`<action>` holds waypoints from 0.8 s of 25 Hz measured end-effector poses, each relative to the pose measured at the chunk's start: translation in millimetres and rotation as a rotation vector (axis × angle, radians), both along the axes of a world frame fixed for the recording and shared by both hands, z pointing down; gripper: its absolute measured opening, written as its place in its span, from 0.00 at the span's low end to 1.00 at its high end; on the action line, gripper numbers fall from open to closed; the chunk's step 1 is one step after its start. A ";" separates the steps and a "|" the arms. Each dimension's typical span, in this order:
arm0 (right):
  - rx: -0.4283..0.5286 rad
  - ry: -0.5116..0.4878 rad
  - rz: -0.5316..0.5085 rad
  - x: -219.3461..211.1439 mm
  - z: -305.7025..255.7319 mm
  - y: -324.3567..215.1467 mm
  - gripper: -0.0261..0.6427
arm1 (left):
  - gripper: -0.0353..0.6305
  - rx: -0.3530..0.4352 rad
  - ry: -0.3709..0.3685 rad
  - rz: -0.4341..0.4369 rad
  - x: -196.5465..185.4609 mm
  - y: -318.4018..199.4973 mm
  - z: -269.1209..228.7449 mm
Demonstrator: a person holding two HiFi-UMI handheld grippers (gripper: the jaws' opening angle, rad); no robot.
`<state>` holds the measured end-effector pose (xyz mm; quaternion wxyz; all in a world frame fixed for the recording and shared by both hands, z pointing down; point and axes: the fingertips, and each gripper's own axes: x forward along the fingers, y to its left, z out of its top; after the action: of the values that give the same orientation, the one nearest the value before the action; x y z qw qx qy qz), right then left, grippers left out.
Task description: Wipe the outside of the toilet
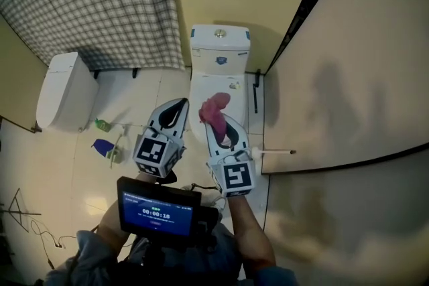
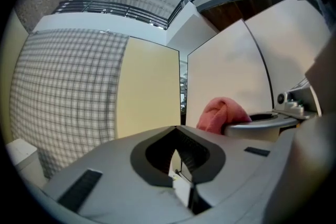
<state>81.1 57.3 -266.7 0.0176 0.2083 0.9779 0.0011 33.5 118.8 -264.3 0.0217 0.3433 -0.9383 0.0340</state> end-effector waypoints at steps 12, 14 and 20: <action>0.056 -0.005 0.003 -3.0 -12.1 22.2 0.17 | 0.07 0.037 -0.006 0.045 1.8 5.0 -4.7; 0.061 -0.010 0.006 -0.8 -14.3 24.7 0.17 | 0.07 0.046 -0.010 0.057 4.9 3.7 -8.0; 0.058 -0.010 0.014 3.6 -22.1 25.5 0.17 | 0.07 0.054 -0.016 0.082 11.8 -4.6 -13.0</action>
<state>84.7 82.8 -288.8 0.0164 0.2017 0.9788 0.0304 45.3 114.2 -277.4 0.0033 0.3818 -0.9241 0.0124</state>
